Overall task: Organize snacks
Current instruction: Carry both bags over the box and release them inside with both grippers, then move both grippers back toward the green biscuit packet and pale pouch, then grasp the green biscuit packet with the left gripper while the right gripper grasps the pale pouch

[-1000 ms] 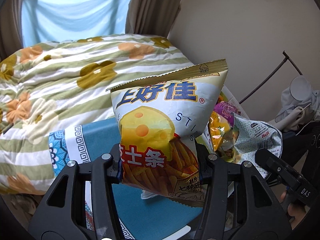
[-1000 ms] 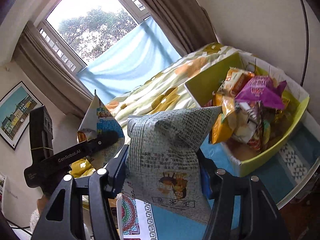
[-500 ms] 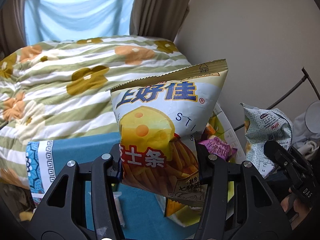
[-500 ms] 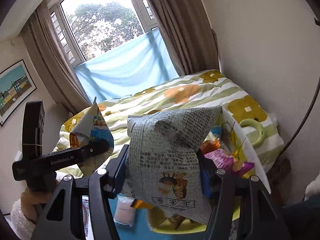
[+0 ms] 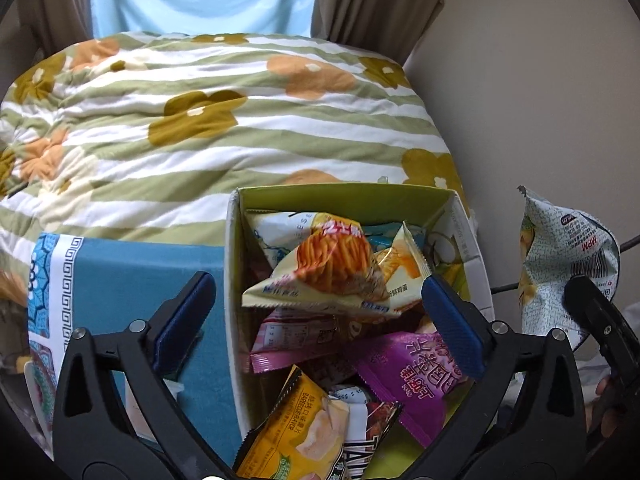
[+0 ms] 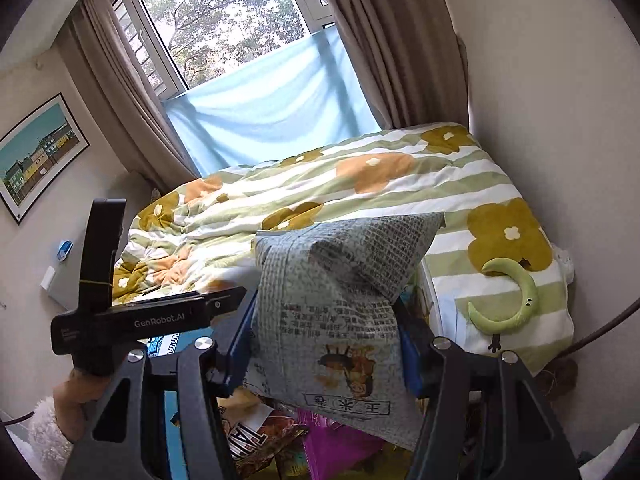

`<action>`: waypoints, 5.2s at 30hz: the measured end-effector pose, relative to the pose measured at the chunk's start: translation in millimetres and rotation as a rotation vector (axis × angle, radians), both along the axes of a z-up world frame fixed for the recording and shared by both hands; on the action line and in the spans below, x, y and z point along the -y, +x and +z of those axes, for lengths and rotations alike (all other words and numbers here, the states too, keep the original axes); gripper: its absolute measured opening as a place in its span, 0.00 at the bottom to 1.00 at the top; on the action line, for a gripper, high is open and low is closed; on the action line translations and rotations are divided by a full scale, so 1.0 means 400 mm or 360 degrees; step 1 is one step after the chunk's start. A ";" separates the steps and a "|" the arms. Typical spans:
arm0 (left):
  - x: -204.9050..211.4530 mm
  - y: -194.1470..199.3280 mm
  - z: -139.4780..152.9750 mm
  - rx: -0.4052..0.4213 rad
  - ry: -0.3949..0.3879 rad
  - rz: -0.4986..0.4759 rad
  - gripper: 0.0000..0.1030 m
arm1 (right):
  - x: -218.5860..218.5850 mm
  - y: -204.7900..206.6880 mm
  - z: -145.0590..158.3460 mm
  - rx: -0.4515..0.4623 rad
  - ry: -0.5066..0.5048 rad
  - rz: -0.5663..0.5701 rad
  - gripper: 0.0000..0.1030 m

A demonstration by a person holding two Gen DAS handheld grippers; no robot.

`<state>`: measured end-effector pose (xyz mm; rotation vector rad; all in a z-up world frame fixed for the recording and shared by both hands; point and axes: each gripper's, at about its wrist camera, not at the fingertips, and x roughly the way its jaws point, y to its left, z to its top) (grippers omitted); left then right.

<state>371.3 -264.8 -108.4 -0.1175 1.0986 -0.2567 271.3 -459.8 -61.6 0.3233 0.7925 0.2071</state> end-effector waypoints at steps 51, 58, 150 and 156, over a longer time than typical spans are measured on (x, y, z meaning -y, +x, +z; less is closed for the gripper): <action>-0.305 -0.391 0.135 0.0282 0.0046 0.0115 0.99 | -0.167 -0.129 0.066 0.0129 -0.0200 0.0163 1.00; -0.466 -0.404 0.147 0.0254 0.0083 0.0083 0.99 | -0.297 -0.172 0.077 0.0135 -0.0199 0.0146 1.00; -0.468 -0.115 -0.475 -0.0200 0.0427 -0.0774 0.41 | -0.817 -0.183 -0.523 -0.0465 -0.0536 -0.0307 0.59; -0.515 -0.154 -0.469 -0.0197 0.0391 -0.0734 0.39 | -0.828 -0.168 -0.513 -0.0458 -0.0556 -0.0285 0.58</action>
